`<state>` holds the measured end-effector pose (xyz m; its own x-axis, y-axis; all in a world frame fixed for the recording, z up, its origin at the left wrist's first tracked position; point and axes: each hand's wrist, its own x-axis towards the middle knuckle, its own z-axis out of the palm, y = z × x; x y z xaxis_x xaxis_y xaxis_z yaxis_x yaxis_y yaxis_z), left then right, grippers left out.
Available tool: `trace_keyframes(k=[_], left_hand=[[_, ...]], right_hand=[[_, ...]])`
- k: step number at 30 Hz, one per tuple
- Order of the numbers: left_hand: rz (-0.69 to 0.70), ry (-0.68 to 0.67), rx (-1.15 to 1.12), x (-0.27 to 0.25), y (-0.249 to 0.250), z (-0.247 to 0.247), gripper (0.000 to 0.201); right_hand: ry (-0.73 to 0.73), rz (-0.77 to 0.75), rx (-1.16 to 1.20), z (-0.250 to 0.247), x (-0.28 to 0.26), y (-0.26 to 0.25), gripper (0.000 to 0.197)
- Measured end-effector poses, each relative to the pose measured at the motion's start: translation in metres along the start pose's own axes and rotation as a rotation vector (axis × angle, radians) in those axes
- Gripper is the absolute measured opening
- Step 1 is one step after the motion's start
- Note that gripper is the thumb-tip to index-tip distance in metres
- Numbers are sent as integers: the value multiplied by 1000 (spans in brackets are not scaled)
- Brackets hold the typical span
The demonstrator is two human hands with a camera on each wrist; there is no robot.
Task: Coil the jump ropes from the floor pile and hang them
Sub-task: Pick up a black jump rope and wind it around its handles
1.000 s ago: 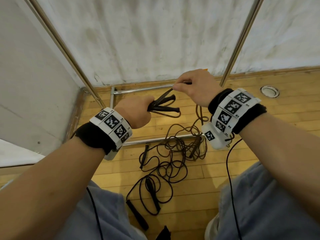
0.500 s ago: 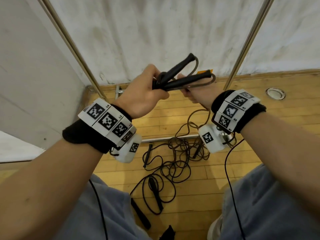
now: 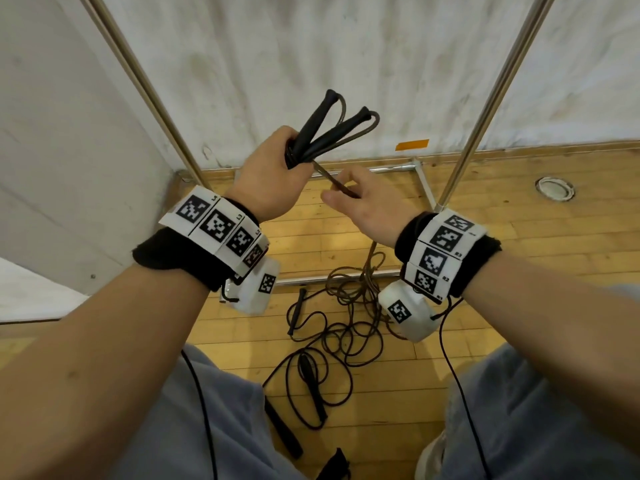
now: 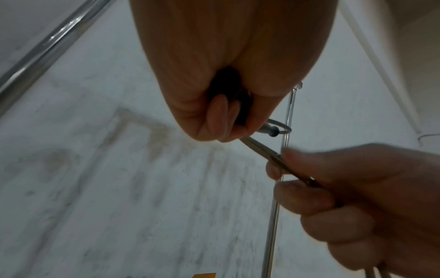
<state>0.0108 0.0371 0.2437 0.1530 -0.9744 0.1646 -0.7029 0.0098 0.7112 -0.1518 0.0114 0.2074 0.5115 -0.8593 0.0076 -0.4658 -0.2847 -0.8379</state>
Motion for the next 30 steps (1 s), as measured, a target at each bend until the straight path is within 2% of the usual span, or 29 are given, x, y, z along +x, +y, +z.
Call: trace_keyframes(k=[2,4,8,12,18,24,28,30], left_hand=[[-9,10,-9,0,0,-2,14],[-28,21,-54,1,0,-3,16],[-46,72,-12,2,-3,-8,17],[-86,133,140,2,-10,-6,20],[-110,-145,389,0,-23,-1,29],[-117,-189,574,1,-23,17,20],[-34,-232,630,-2,-23,32,34],[-14,-216,660,-4,-23,38,35]], right_hand=[[32,-30,-97,-1,1,4,25],[24,13,-138,-3,0,8,31],[-53,102,19,0,-2,9,29],[-63,67,20,0,-3,1,33],[-120,29,-144,-5,-5,-6,40],[-142,-8,-82,-1,-5,-18,42],[-142,-13,56,-2,-4,-22,39],[-161,-19,74,-4,-4,-23,36]])
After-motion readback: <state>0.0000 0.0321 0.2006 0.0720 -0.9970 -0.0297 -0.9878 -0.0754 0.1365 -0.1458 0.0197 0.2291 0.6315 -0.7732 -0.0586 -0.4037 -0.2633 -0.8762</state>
